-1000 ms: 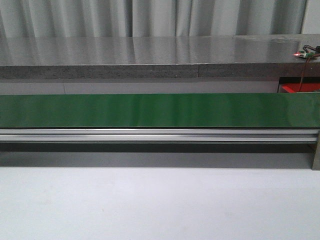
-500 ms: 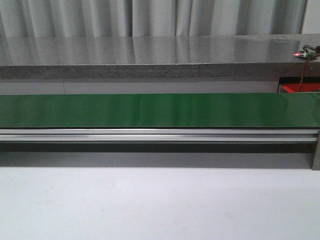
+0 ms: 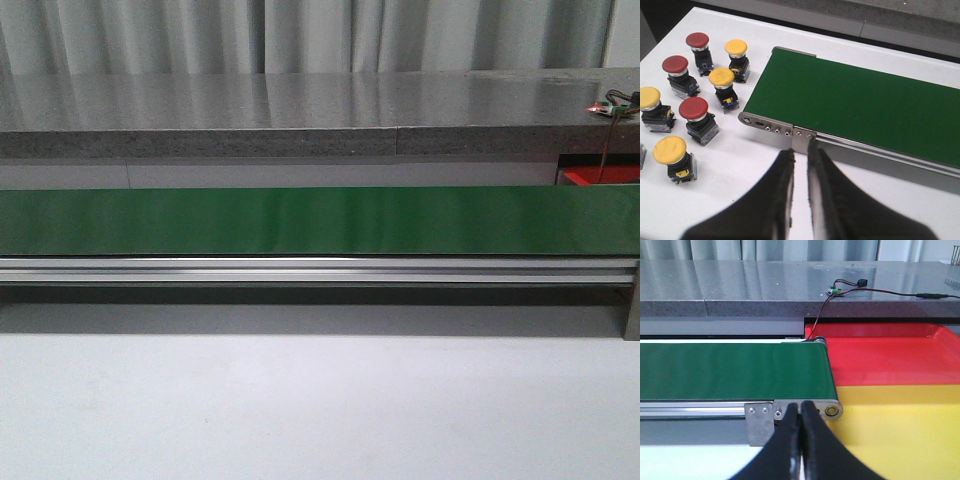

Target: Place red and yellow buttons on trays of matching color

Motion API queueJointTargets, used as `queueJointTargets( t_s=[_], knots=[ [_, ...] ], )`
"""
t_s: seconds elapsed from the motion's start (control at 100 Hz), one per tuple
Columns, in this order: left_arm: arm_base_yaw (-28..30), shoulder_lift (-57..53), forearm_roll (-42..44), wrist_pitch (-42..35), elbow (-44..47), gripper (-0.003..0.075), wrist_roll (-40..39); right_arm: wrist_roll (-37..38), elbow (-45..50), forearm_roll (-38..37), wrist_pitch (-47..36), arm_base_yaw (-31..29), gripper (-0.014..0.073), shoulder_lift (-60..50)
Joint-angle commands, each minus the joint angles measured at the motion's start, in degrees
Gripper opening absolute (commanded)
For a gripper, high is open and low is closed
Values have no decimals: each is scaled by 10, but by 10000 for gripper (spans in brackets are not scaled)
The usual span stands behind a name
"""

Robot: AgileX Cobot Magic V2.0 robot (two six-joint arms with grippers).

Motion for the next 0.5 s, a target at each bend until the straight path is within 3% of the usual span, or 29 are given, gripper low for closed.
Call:
queueJointTargets(
  t_s=[0.0,0.08,0.15,0.35,0.49],
  knots=[
    [3,24,14,-29,-30,312,-25,-2,-10,-8,-42,0,-72,-9],
    [3,48,30,-8,-42,496,-53,-2,-10,-8,-42,0,-72,-9],
    [3,70,55,29,-56,575,-73,-2,-10,-8,-42,0,-72,-9],
    [8,123,103,77,-94,556,-75,-2,-10,-8,-42,0,-72,-9],
    [57,143,104,74,-115,555,-75,-2,-10,-8,-42,0,-72,-9]
  ],
)
